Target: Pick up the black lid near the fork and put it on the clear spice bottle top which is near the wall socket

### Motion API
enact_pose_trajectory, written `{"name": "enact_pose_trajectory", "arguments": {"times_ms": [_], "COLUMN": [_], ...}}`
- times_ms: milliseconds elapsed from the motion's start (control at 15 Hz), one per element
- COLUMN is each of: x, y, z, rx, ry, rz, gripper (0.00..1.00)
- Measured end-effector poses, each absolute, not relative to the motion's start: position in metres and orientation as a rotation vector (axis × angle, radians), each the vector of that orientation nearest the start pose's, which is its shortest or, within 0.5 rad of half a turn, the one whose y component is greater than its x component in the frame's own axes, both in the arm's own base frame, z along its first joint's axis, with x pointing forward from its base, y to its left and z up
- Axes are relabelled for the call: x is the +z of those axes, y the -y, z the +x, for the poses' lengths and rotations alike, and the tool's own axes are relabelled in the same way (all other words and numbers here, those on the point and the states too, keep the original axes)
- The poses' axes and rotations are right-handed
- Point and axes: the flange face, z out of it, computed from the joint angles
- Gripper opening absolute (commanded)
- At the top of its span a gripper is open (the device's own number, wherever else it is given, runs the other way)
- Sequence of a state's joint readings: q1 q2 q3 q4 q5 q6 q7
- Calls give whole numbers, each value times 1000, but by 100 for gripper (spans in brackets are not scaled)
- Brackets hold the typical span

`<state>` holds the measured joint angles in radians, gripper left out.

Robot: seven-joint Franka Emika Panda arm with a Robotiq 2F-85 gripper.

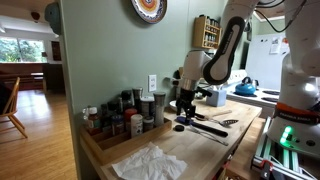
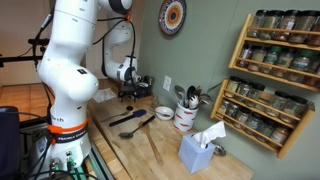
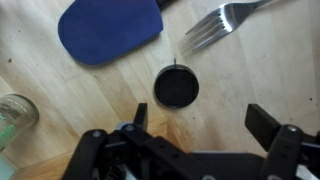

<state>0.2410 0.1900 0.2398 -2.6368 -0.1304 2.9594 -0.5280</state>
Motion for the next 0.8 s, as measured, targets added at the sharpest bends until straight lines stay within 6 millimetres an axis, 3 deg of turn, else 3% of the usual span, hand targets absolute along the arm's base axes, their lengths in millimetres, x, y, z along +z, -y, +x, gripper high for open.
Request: {"name": "enact_pose_trajectory", "arguments": {"times_ms": [800], "x": [161], "y": [-218], "z": [399], "rx": [-146], "ry": [1707], "rz": [-2651], "gripper": [100]}}
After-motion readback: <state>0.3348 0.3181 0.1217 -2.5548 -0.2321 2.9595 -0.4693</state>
